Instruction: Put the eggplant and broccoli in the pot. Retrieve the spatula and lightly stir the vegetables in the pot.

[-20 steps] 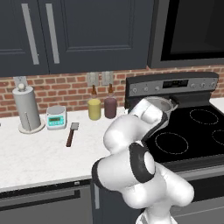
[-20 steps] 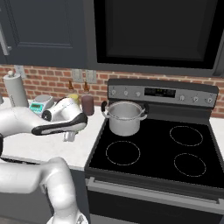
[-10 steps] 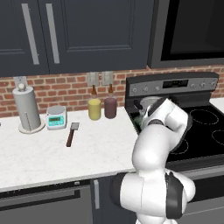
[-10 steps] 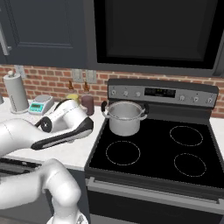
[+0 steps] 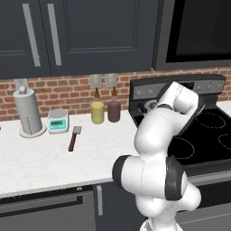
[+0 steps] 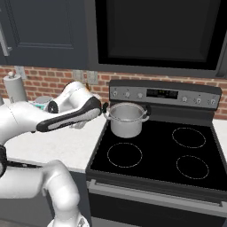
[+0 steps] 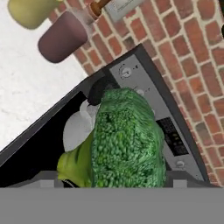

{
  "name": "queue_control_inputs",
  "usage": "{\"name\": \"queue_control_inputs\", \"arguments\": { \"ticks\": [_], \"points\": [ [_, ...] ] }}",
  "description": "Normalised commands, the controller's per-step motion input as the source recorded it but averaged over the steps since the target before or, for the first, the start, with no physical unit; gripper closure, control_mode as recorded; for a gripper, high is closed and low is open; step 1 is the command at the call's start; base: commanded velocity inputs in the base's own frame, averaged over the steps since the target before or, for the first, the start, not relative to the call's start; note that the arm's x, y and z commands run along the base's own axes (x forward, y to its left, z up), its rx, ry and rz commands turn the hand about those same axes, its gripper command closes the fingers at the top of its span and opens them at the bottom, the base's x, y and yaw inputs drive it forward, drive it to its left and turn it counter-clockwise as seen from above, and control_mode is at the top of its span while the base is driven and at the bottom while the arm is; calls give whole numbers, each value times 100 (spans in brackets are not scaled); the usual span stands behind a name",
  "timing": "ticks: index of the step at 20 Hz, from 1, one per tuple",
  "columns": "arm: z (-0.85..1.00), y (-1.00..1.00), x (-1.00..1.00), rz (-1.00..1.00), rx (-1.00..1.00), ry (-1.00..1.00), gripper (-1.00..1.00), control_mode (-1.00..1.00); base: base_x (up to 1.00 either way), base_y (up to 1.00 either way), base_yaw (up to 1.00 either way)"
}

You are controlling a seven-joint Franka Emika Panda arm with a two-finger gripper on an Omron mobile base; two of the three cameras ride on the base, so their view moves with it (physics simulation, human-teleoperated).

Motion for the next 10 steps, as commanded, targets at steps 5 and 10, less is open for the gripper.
{"name": "queue_control_inputs", "arguments": {
  "ticks": [5,10],
  "points": [
    [23,-39,57,-18,15,19,100,-100,0,0,0],
    [-8,-42,48,-13,11,15,100,-100,0,0,0]
  ]
}}
